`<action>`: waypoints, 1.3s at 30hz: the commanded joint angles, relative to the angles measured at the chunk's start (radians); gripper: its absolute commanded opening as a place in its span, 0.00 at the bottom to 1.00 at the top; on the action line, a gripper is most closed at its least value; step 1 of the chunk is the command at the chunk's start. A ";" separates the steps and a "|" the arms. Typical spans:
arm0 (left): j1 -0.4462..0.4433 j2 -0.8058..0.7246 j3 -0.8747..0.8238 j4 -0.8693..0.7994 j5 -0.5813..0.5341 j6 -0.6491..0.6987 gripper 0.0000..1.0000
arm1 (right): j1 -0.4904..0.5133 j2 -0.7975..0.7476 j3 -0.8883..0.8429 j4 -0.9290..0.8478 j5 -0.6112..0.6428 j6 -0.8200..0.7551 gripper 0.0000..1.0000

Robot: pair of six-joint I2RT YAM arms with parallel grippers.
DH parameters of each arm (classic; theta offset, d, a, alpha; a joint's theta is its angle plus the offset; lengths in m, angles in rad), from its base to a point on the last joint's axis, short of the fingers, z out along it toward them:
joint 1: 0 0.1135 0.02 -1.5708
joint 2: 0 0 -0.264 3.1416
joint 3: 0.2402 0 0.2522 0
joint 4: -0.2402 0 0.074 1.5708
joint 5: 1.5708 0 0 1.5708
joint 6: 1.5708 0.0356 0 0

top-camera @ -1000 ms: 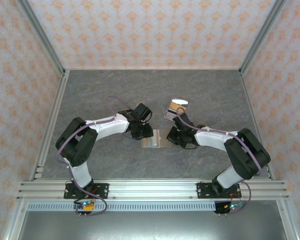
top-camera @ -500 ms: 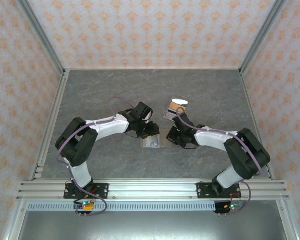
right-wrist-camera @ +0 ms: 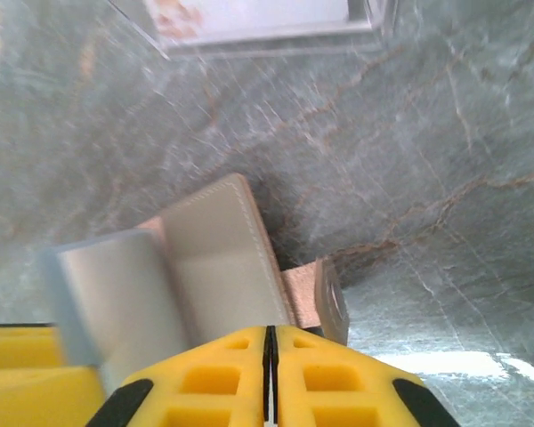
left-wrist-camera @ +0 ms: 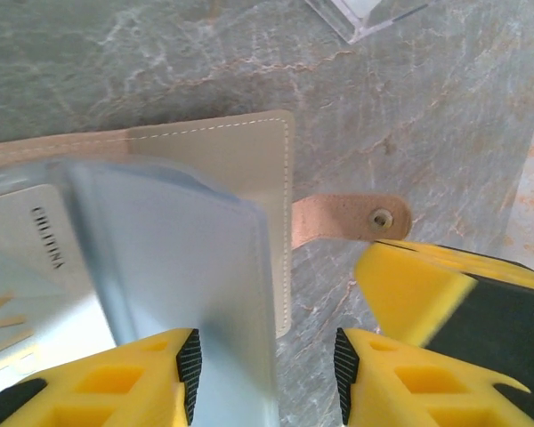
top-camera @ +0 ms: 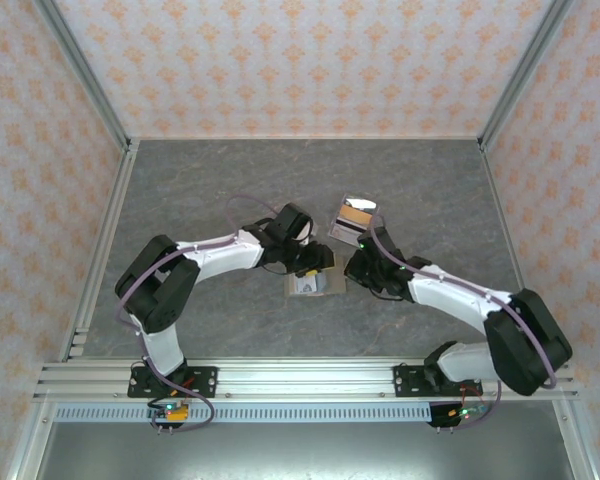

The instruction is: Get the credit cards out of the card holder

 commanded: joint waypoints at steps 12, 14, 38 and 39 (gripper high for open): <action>0.009 -0.014 0.019 -0.055 -0.047 0.027 0.48 | 0.002 -0.110 -0.001 -0.034 0.023 -0.070 0.17; 0.029 -0.045 -0.001 -0.078 -0.075 0.036 0.46 | 0.006 -0.101 0.017 -0.030 -0.007 -0.086 0.18; 0.102 -0.069 -0.080 -0.164 -0.151 0.062 0.24 | 0.096 0.349 0.233 0.051 -0.160 -0.085 0.21; 0.100 -0.063 -0.077 -0.160 -0.148 0.061 0.23 | 0.094 0.351 0.232 0.057 -0.166 -0.086 0.21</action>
